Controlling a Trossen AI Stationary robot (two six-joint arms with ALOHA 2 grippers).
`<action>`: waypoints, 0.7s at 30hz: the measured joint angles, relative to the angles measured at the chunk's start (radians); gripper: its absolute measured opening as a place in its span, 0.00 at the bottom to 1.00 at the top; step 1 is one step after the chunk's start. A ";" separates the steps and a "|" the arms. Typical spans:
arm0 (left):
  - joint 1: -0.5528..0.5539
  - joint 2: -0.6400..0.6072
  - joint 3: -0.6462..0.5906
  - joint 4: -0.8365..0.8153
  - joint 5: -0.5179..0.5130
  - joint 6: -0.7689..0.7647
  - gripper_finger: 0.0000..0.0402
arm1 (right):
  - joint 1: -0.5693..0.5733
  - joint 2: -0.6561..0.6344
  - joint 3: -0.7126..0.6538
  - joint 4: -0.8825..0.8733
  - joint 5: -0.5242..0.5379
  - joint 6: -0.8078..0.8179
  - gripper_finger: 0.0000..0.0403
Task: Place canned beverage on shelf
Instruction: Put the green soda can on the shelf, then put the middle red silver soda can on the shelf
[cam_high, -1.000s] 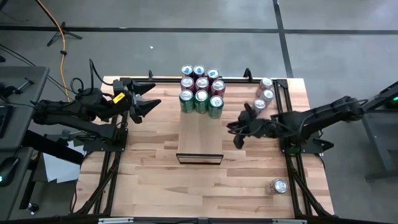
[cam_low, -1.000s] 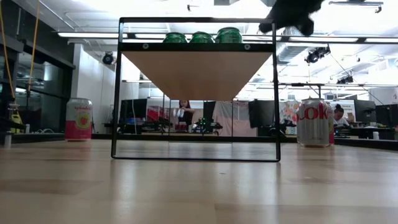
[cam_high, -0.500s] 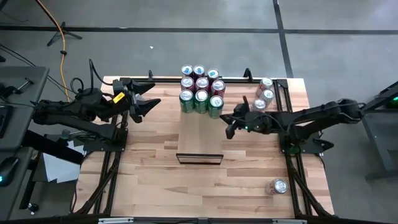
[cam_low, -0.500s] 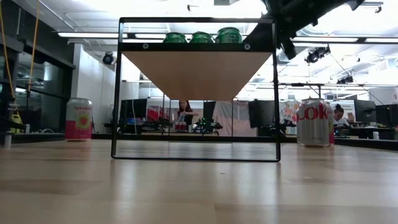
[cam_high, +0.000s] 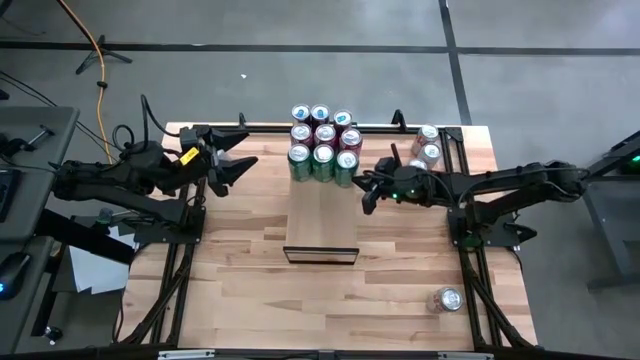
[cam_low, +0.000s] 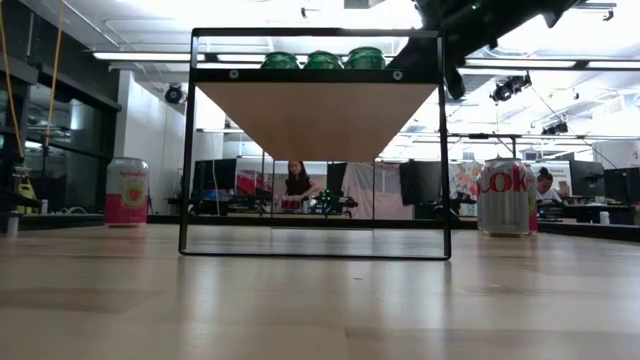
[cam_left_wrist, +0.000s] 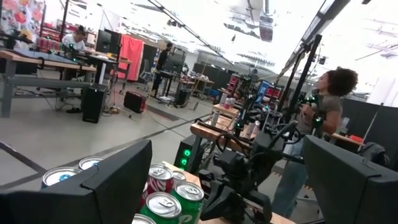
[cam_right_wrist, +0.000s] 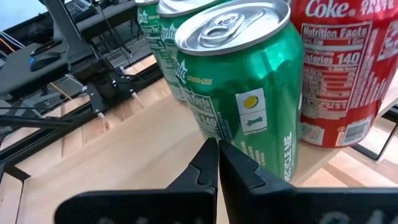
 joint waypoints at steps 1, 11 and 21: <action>0.000 0.000 0.000 0.000 -0.001 0.000 0.87 | -0.005 0.000 0.000 0.002 -0.001 -0.002 0.00; 0.000 0.000 0.000 -0.003 -0.003 0.002 0.87 | -0.004 -0.063 0.001 0.011 -0.006 -0.042 0.00; 0.000 -0.029 0.001 -0.055 0.071 0.062 0.87 | 0.027 -0.243 0.002 0.238 -0.179 -0.110 0.00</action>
